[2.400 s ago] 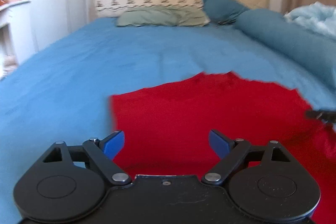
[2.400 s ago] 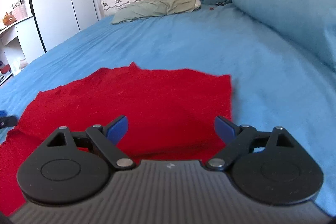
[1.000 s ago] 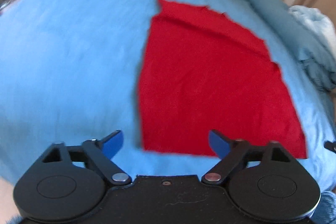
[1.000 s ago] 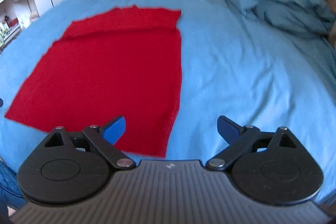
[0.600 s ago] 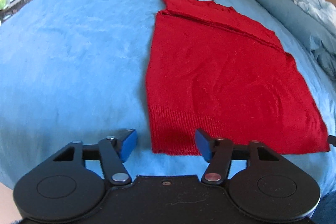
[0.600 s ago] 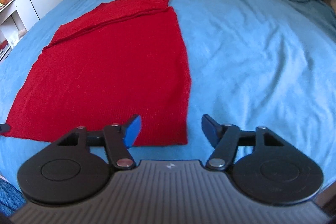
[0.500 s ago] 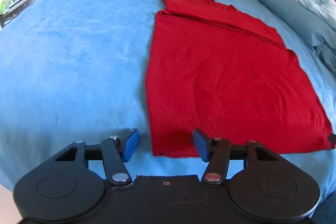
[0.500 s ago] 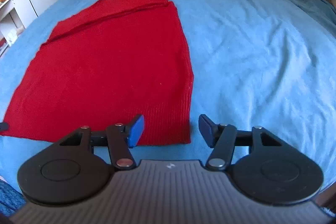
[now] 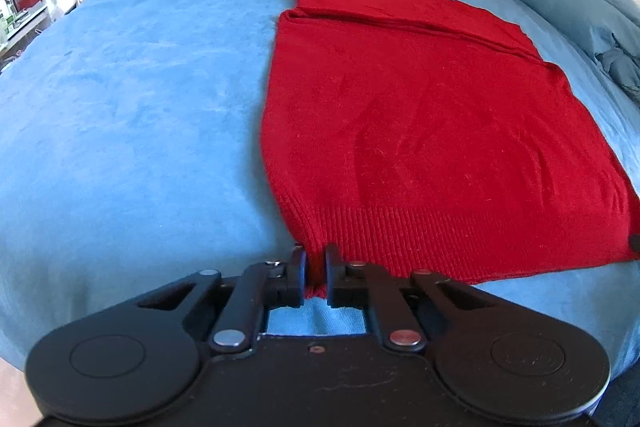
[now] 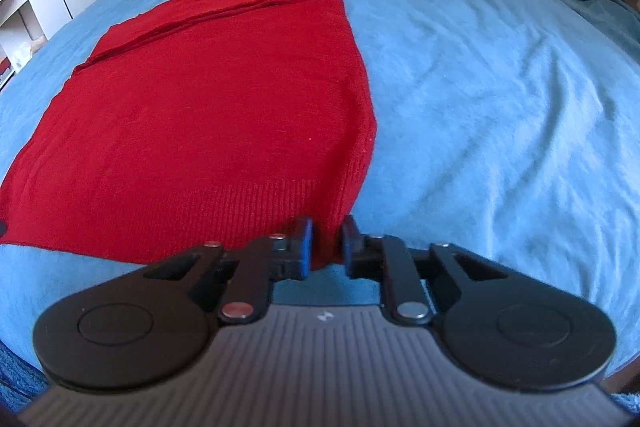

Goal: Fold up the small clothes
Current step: 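Lift the hem with both tools and fold it toward the collar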

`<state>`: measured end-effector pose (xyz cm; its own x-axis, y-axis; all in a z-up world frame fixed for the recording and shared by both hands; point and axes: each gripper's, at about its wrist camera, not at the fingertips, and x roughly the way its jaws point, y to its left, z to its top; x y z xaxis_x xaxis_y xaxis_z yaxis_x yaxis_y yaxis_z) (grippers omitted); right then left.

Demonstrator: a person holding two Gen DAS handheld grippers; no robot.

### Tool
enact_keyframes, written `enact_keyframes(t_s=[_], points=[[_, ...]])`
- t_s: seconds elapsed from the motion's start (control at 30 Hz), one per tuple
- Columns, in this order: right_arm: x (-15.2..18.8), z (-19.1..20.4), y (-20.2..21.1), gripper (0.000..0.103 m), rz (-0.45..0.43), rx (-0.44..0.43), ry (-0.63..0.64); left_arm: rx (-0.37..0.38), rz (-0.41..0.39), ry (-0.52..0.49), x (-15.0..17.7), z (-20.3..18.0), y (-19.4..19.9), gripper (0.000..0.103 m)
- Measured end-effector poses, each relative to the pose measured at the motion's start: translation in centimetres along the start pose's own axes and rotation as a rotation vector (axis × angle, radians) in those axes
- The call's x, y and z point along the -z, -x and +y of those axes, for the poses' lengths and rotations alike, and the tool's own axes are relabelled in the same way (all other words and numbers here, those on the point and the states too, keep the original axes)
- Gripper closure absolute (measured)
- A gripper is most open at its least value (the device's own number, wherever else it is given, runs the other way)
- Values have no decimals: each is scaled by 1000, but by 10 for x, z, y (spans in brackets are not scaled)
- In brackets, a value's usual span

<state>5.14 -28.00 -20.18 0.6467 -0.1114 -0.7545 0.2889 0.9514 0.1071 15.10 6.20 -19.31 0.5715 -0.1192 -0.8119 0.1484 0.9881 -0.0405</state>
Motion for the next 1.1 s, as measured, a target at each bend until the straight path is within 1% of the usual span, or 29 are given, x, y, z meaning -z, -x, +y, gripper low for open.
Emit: enact_keyframes(t_s=[0.17,0.23,0.33,0.43,0.5,0.57,0.63,0.7,0.83,0.87,0.93,0.97,1.03,1.1], points=[[-1,-2,1,80,-4,-9,-1,-1,-9,4,1,0,4,96],[-3,-6,1,81,1,-26,-17,-1,-5,6,-1,0,6,96],[-9,-12,7,82,-4,-61,-51,18,-15,39,-6,5,14,97],[-22,-21,21,82,-29,-121,-115,47,-43,85,-16,9,28,97],[-35,-26,32,82,-53,-161,-156,67,-77,98,-29,10,40,97],[-54,-30,43,82,-85,-199,-188,79,-121,106,-48,10,52,97],[-78,-32,50,82,-115,-232,-200,91,-165,119,-72,10,60,97],[-108,-32,52,82,-148,-265,-209,111,-215,134,-105,10,62,97],[-183,-28,41,83,-230,-315,-218,128,-315,143,-186,1,51,97],[-206,-25,34,83,-251,-319,-216,116,-340,138,-212,-4,44,97],[-247,-19,15,83,-286,-308,-198,93,-383,130,-253,-10,29,97],[-267,-14,1,83,-296,-291,-187,75,-400,128,-278,-13,15,97],[-304,-6,-36,83,-307,-256,-177,53,-402,149,-314,-16,-19,97],[-336,-3,-84,83,-308,-230,-202,24,-389,176,-341,-15,-61,97]])
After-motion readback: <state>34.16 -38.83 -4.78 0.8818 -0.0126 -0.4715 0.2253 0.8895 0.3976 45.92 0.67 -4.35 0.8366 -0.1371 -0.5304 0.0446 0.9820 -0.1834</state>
